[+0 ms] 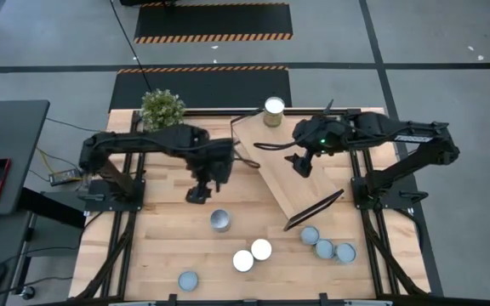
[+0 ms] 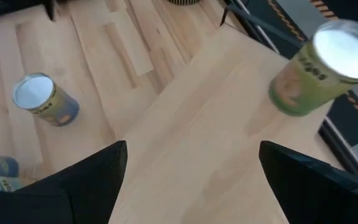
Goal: Pick and place cans onto a shelf
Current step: Put the canned peaches on the shelf
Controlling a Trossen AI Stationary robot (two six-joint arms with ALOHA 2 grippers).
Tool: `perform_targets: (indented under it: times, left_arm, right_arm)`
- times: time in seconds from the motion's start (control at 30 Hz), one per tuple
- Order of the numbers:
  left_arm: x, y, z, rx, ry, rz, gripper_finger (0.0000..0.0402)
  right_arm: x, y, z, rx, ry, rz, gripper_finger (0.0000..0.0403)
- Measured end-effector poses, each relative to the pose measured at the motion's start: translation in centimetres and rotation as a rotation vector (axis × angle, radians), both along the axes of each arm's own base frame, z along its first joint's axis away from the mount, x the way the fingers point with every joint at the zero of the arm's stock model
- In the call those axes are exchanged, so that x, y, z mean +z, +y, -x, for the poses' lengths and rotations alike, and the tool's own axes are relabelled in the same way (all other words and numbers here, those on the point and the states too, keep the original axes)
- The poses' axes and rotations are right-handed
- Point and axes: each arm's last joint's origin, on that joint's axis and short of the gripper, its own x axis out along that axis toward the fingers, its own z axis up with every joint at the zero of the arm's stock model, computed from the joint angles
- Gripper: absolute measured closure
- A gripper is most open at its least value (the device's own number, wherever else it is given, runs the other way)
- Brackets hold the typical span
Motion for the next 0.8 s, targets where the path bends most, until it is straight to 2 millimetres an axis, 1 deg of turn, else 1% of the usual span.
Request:
perform_targets:
  times: [0.1, 0.23, 0.37, 0.47, 0.63, 0.73, 0.8]
  left_arm:
    - [0.0, -1.0, 2.1, 0.002, 0.0, 0.005, 0.013]
    - [-0.3, -1.9, 5.6, 0.007, -0.007, 0.018, 0.0142]
    - [-0.8, -2.7, 8.7, 0.012, -0.034, 0.032, 0.0145]
    - [-1.1, -3.1, 10.7, 0.024, -0.057, 0.039, 0.0145]
    - [-2.2, -3.8, 13.0, 0.06, -0.085, 0.069, 0.0145]
    - [-3.5, -4.4, 13.9, 0.077, -0.079, 0.091, 0.0145]
    - [-4.4, -5.0, 13.9, 0.086, -0.089, 0.112, 0.0145]
  right_arm:
    - [-0.5, 0.5, -1.1, -0.03, -0.02, -0.041, 0.003]
    - [-1.2, 1.7, -2.4, -0.052, -0.032, -0.079, 0.003]
    - [-1.9, 3.1, -3.7, -0.054, -0.049, -0.092, 0.003]
    - [-1.9, 3.8, -4.8, -0.041, -0.053, -0.096, 0.003]
    - [-1.1, 4.4, -6.5, -0.037, -0.071, -0.07, 0.003]
    - [-0.7, 4.7, -7.5, -0.023, -0.073, -0.043, 0.003]
    - [-0.6, 4.7, -7.9, -0.007, -0.064, -0.026, 0.003]
